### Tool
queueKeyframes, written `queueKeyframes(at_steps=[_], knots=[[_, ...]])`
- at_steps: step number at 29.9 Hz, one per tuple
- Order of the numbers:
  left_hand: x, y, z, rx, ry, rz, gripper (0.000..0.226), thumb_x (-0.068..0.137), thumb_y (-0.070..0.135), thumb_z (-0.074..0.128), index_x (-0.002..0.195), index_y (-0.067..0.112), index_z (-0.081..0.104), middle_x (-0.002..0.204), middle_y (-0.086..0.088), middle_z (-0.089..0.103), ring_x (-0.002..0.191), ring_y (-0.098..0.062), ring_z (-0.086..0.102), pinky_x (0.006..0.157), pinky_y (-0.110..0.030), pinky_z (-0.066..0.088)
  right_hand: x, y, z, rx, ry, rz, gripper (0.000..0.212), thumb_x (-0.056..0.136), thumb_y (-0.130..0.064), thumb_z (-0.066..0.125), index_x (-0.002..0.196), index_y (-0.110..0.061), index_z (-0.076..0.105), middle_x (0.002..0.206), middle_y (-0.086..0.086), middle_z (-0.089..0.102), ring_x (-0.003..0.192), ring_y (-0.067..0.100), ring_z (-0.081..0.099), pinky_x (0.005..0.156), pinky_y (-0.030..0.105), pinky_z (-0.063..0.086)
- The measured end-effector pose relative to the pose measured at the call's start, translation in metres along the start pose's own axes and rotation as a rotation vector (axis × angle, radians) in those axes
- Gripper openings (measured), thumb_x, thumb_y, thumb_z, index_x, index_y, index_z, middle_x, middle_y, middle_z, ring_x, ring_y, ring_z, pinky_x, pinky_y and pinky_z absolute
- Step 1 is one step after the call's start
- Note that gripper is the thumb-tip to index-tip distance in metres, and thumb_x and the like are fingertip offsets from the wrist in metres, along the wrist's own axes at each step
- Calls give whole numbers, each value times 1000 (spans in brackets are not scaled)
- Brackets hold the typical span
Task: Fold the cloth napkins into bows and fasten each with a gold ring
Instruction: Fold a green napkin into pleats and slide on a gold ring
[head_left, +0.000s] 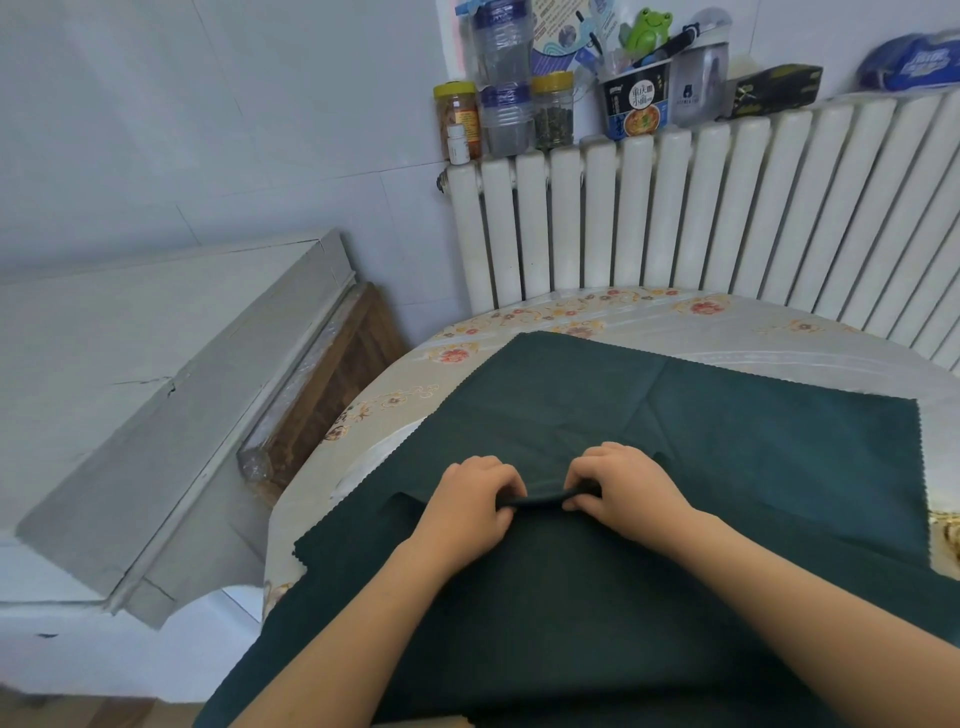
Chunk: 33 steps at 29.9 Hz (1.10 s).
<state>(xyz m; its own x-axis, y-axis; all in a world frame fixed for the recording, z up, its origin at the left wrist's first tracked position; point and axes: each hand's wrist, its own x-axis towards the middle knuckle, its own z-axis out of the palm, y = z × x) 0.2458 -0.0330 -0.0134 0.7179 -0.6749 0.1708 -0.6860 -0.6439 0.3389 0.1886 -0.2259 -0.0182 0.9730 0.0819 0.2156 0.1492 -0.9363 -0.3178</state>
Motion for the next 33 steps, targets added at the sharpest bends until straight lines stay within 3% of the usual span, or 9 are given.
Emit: queueKeyframes(at_steps=[7, 10, 12, 15, 17, 19, 24, 28, 33], knots=[[-19, -2, 2, -106, -82, 8, 11, 84, 27, 61, 94, 24, 64, 94, 14, 52, 95, -4, 47, 90, -24, 38, -19, -1, -1, 88, -45, 40, 25, 88, -46, 57, 91, -25, 70, 94, -13, 61, 92, 7, 50, 78, 21, 41], [-20, 1, 3, -199, -64, -96, 14, 90, 32, 59, 92, 22, 69, 94, 14, 52, 97, -4, 47, 86, -18, 36, -16, -1, -3, 67, -53, 112, 31, 90, -47, 54, 88, -21, 70, 92, -11, 60, 87, 6, 49, 75, 23, 42], [-18, 3, 5, -220, -41, -160, 10, 89, 29, 63, 90, 23, 71, 95, 14, 51, 99, -4, 45, 84, -16, 33, -14, -3, -4, 4, -42, 137, 24, 87, -44, 59, 89, -23, 68, 96, -11, 56, 96, 9, 49, 80, 23, 40], [-12, 4, 6, -145, -33, -202, 8, 84, 29, 69, 92, 29, 69, 105, 15, 47, 109, -5, 38, 88, -19, 19, -10, -6, -3, -142, -21, 136, 31, 85, -46, 61, 111, -29, 58, 119, -11, 48, 115, 14, 39, 95, 26, 29], [-8, 4, 4, -108, -61, -270, 25, 81, 33, 71, 103, 30, 59, 112, 15, 47, 112, -6, 37, 89, -22, 17, -8, -6, -2, -140, -72, 194, 51, 86, -45, 60, 131, -30, 43, 131, -9, 44, 125, 16, 33, 102, 30, 23], [-3, 4, 1, -128, -94, -340, 40, 78, 36, 74, 111, 30, 52, 108, 14, 50, 109, -7, 42, 89, -23, 19, -5, -6, -2, -144, -126, 231, 55, 87, -46, 58, 137, -30, 39, 132, -7, 46, 127, 17, 32, 104, 32, 20], [1, 12, -8, 25, -116, -306, 28, 76, 40, 73, 99, 28, 63, 94, 11, 49, 102, -12, 48, 87, -27, 25, -4, -11, -6, -211, -59, 149, 28, 87, -43, 58, 110, -27, 61, 111, -6, 52, 111, 17, 40, 97, 28, 22], [-14, 20, -9, 45, 30, -199, 15, 80, 30, 69, 90, 22, 61, 93, 9, 48, 94, -13, 50, 84, -26, 32, -19, -17, -9, -218, 69, 74, 22, 89, -37, 56, 107, -24, 61, 109, -9, 57, 108, 15, 46, 94, 25, 23], [-38, 26, -9, 49, 81, -70, 7, 82, 18, 62, 89, 20, 59, 90, 9, 57, 90, -13, 53, 79, -22, 34, -41, -21, -17, -156, 58, 21, 17, 90, -35, 56, 100, -21, 60, 100, -7, 64, 99, 16, 52, 76, 24, 30]])
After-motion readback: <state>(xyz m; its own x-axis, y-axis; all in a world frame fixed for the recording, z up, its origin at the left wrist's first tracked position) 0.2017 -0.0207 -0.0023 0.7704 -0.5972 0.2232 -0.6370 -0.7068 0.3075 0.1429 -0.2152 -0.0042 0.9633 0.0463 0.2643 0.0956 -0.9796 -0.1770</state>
